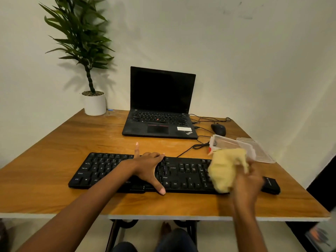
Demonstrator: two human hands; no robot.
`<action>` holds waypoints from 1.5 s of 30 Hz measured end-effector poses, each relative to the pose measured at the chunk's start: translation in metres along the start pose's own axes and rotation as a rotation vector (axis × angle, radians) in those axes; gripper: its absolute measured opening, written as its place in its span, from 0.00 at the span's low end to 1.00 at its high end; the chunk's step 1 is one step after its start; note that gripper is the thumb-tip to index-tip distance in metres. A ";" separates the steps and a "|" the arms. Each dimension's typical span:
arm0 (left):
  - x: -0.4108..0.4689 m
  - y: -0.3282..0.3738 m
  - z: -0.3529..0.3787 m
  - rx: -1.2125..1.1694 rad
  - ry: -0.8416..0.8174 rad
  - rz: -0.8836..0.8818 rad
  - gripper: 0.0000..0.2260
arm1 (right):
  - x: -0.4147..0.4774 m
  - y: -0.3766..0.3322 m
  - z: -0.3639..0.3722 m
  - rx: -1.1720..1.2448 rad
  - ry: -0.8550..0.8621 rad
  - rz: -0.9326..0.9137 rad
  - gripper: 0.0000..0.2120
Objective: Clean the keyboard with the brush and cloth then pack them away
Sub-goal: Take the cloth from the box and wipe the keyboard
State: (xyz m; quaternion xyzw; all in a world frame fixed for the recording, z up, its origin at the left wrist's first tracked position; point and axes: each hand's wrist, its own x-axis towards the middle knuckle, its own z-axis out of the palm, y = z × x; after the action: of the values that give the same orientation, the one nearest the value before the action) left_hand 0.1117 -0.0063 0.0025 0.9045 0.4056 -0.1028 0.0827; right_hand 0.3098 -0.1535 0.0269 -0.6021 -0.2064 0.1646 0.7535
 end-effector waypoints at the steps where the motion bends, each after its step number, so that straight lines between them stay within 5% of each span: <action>1: -0.001 -0.001 -0.001 0.005 -0.006 -0.001 0.55 | 0.014 -0.001 -0.005 -0.128 0.048 -0.129 0.13; 8: 0.000 0.001 -0.004 0.011 0.008 0.007 0.55 | 0.025 0.061 0.034 -1.094 -0.319 -0.394 0.19; 20: 0.002 0.006 -0.001 0.073 0.049 -0.003 0.57 | -0.064 0.061 0.068 -0.984 -0.757 -0.663 0.20; 23: 0.000 0.003 -0.001 0.034 0.055 -0.015 0.56 | -0.065 0.043 0.059 -0.793 -0.906 -0.476 0.15; 25: -0.001 0.001 -0.001 0.016 0.046 -0.008 0.57 | -0.047 0.023 0.051 -0.490 -0.810 -0.089 0.13; 27: -0.001 0.000 -0.001 0.016 0.036 -0.004 0.57 | -0.018 0.004 0.039 -0.224 -0.541 0.162 0.12; 31: -0.002 0.001 -0.002 0.053 0.039 0.006 0.57 | 0.039 -0.007 0.024 -0.397 -0.136 -0.212 0.14; 37: -0.004 0.000 0.001 0.058 0.103 0.017 0.58 | 0.034 0.060 0.055 -1.160 -0.316 -0.403 0.18; 45: -0.008 0.004 0.002 -0.006 0.146 0.019 0.60 | -0.051 0.068 0.104 -1.043 -0.565 -0.590 0.18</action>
State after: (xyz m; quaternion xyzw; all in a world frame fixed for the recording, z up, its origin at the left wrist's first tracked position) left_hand 0.1094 -0.0150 0.0024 0.9132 0.4021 -0.0346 0.0564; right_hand 0.2127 -0.0761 -0.0256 -0.7399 -0.6050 -0.0189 0.2936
